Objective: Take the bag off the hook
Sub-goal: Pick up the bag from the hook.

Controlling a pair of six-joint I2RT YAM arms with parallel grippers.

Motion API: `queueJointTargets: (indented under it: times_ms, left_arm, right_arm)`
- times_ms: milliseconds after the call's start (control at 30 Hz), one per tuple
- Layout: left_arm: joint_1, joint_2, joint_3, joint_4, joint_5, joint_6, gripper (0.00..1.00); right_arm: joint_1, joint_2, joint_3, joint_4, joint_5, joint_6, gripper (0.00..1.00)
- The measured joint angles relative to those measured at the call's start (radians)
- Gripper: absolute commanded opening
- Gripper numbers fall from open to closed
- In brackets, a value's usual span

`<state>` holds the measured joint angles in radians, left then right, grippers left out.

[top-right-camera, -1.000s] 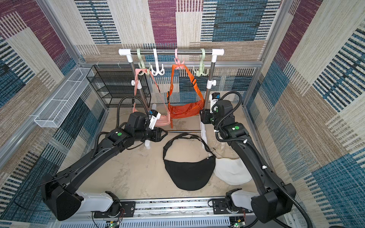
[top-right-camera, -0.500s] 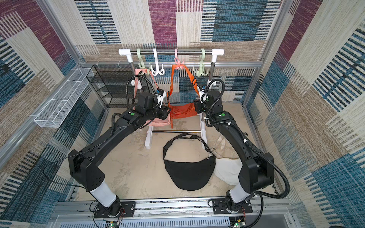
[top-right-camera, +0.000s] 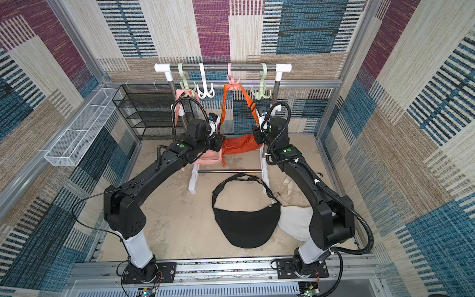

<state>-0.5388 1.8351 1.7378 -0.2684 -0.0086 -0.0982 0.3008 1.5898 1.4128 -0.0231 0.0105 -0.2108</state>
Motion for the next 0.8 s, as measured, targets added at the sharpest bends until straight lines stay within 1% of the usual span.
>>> queueJointTargets:
  times_ms: [300,633,800]
  left_arm:
    - [0.001,0.011,-0.012,0.129,-0.034,0.000,0.40]
    - [0.001,0.037,-0.021,0.224,-0.066,0.009,0.40]
    - [0.001,0.070,0.001,0.236,-0.072,0.024,0.39]
  right_arm:
    - [0.000,0.011,-0.017,0.054,0.000,-0.014,0.59]
    - [0.000,0.018,-0.039,0.092,0.002,-0.014,0.59]
    - [0.000,0.031,-0.039,0.098,0.026,-0.014,0.59]
